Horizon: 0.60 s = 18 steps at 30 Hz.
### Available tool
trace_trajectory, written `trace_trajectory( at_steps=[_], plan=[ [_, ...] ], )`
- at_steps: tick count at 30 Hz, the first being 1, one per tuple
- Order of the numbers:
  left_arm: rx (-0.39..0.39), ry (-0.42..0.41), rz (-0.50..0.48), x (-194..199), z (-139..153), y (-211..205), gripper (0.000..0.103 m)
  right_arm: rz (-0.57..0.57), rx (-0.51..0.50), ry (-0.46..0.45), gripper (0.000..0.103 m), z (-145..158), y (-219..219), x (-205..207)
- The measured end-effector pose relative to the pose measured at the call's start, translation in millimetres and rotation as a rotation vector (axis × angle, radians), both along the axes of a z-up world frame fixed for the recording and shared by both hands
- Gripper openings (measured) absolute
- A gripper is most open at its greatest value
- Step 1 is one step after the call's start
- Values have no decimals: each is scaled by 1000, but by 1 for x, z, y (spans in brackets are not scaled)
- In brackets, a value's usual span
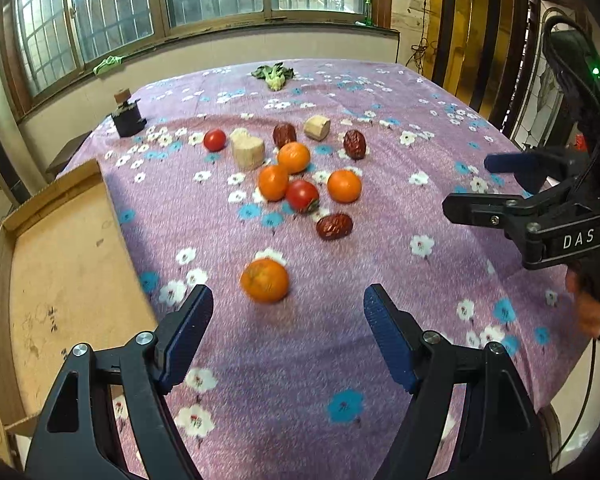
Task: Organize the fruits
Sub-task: 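Move both tools over the table toward the cluster of fruits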
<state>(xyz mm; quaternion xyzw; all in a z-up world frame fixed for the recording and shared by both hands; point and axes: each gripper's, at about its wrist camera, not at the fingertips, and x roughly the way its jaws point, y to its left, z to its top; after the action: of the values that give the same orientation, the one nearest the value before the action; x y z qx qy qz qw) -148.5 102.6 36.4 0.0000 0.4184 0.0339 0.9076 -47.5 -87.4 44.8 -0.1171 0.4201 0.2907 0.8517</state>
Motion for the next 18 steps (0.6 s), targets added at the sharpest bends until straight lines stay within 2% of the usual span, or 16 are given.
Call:
trace_trajectory(
  at_steps=[6,18],
  plan=[
    [-30,23,12,-9,-3,13,78,101,-102,-72,103,3,20,-14],
    [-43,16,-10,-12,1,13,78,153,-94,-110,103,17,30,-21]
  ],
)
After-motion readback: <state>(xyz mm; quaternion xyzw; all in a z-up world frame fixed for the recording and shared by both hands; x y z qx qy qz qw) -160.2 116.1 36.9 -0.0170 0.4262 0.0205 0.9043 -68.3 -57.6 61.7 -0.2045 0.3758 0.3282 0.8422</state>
